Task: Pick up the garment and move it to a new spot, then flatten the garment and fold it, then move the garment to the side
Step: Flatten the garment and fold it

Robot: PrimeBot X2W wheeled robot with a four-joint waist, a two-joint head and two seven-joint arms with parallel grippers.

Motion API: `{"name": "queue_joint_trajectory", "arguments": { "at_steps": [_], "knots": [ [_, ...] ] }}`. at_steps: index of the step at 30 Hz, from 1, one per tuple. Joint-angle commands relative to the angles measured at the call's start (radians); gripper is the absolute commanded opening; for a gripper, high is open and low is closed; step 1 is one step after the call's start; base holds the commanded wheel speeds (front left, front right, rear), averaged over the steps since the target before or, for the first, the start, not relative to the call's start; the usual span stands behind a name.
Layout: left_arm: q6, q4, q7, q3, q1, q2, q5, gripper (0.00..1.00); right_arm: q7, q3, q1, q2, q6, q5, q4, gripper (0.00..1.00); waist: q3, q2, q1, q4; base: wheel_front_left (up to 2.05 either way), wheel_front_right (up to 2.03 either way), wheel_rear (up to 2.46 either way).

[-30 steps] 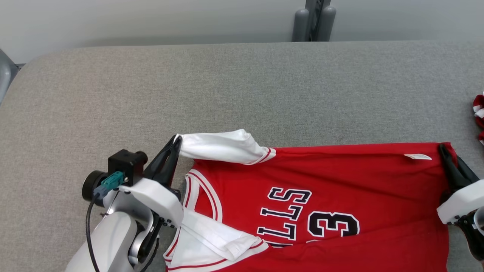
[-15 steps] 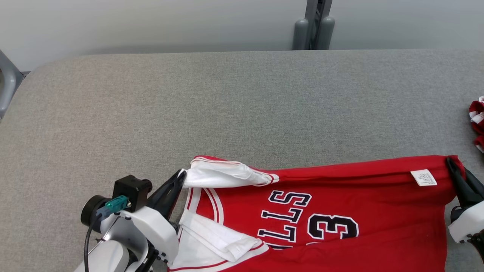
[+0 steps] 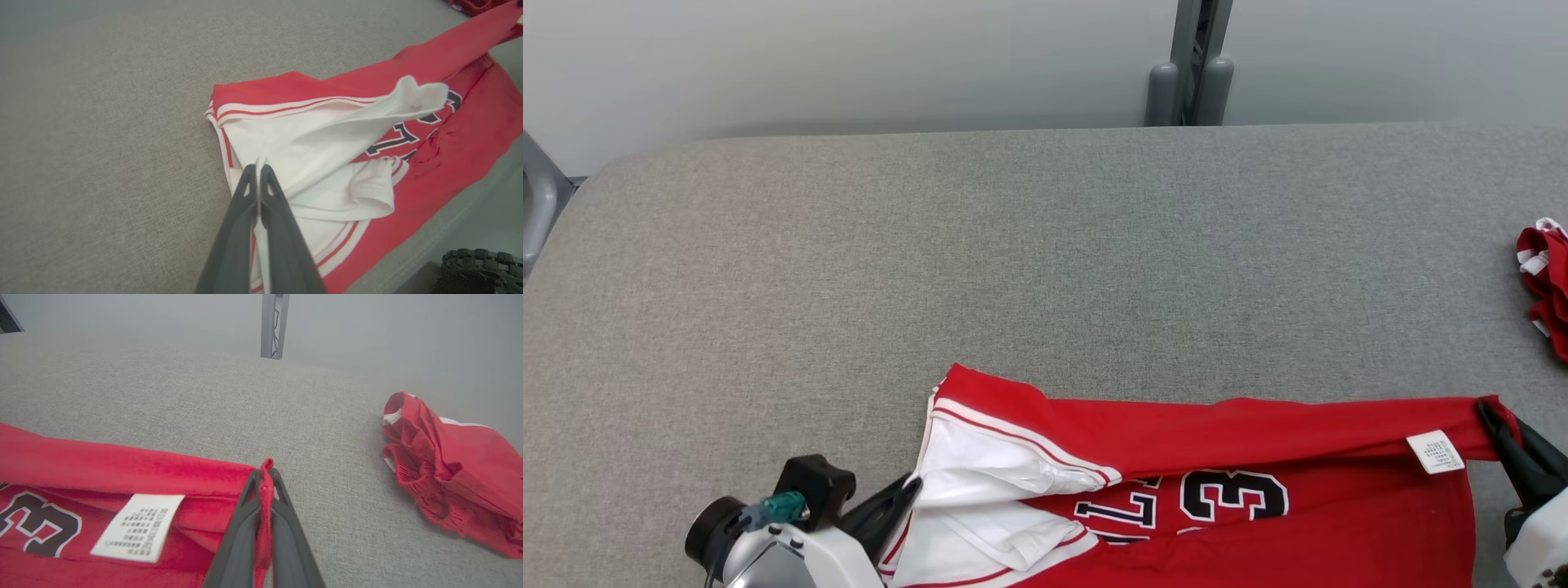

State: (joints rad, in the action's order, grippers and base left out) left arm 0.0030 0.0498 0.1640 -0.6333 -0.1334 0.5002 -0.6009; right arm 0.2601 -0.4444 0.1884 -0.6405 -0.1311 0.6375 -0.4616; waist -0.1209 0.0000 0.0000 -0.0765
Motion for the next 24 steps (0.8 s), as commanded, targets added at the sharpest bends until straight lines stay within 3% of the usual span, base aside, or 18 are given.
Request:
{"name": "queue_joint_trajectory", "arguments": {
  "at_steps": [1,12,13,14,15,16,17,24],
  "knots": [
    [-0.002,-0.011,0.010,-0.002,0.012,0.015,-0.003,0.00,0.006,-0.010,-0.016,-0.016,0.001,0.010,-0.004,0.00,0.003,0.0000,0.0000,0.002,0.00,0.00,0.00],
    [0.014,-0.073,0.081,-0.028,0.071,0.060,-0.017,0.00,-0.023,-0.123,-0.027,-0.063,0.001,0.086,-0.009,0.00,0.030,0.0000,0.0000,0.014,0.00,0.00,0.00],
    [0.012,-0.079,0.088,-0.033,0.074,0.060,-0.019,0.00,-0.028,-0.134,-0.026,-0.069,0.001,0.094,-0.007,0.59,0.032,0.0000,0.0000,0.015,0.00,0.00,0.00],
    [0.013,-0.085,0.091,-0.036,0.077,0.059,-0.022,0.00,-0.032,-0.146,-0.027,-0.074,0.001,0.106,-0.002,1.00,0.034,0.0000,0.0000,0.015,0.00,0.00,0.00],
    [0.014,-0.089,0.099,-0.040,0.081,0.061,-0.024,0.09,-0.035,-0.156,-0.029,-0.079,0.001,0.119,0.001,1.00,0.036,0.0000,0.0000,0.015,0.00,0.00,0.00],
    [0.016,-0.092,0.104,-0.043,0.084,0.063,-0.024,0.75,-0.039,-0.165,-0.031,-0.086,0.001,0.127,0.005,1.00,0.037,0.0000,0.0000,0.015,0.00,0.00,0.00],
    [0.016,-0.094,0.111,-0.046,0.087,0.065,-0.026,1.00,-0.039,-0.173,-0.033,-0.094,0.001,0.136,0.010,1.00,0.038,0.0000,0.0000,0.015,0.00,0.00,0.00],
    [0.039,-0.116,0.103,-0.027,0.086,0.072,-0.032,1.00,-0.030,-0.161,-0.029,-0.142,0.001,0.176,0.001,1.00,0.044,0.0000,0.0000,0.018,0.00,0.00,0.00]
  ]
}}
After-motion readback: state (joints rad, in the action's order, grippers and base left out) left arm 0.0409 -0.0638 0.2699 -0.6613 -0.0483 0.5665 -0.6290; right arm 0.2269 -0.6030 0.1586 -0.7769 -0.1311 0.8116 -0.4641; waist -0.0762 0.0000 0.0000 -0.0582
